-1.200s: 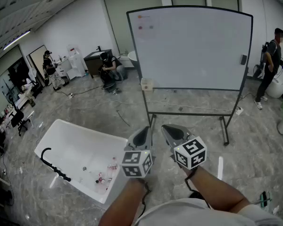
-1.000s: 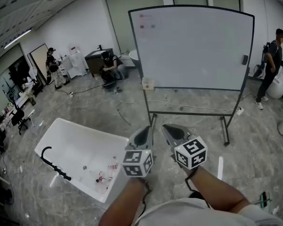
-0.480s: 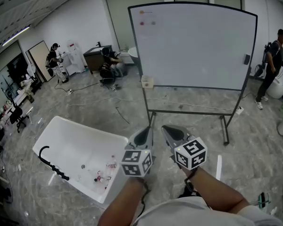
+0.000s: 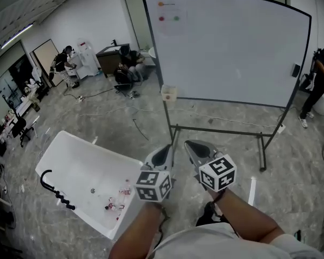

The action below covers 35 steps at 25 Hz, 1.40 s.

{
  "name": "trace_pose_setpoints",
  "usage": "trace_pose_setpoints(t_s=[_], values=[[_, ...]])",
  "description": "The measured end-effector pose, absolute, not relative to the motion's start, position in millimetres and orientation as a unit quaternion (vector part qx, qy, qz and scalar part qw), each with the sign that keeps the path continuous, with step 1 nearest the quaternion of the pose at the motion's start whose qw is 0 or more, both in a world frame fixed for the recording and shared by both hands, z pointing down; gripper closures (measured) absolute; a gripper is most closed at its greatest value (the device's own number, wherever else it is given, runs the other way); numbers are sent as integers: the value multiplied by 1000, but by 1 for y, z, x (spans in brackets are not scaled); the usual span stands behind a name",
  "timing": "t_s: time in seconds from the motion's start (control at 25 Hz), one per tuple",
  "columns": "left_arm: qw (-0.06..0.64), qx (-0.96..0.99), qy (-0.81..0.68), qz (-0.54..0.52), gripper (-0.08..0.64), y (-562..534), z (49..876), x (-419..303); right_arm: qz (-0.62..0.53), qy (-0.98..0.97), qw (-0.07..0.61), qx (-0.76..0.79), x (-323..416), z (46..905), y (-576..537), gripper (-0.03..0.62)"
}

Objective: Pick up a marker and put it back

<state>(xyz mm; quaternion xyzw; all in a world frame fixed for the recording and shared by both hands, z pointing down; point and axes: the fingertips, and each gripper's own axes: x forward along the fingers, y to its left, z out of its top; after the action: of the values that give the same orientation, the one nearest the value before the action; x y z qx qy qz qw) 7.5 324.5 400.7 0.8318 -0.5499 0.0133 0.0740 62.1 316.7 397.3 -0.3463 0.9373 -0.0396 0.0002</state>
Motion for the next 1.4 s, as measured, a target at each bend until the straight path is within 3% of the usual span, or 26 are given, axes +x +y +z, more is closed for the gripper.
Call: trace_pose_setpoints(t_s=[0.76,1.4], values=[[109,798,-592,16,558,42,437,39,-61,958,-33,-280,105,434,27,591],[134,819,-558,25,558,-189,473,-48,-66,959,-94,-257,3,470,-176,589]])
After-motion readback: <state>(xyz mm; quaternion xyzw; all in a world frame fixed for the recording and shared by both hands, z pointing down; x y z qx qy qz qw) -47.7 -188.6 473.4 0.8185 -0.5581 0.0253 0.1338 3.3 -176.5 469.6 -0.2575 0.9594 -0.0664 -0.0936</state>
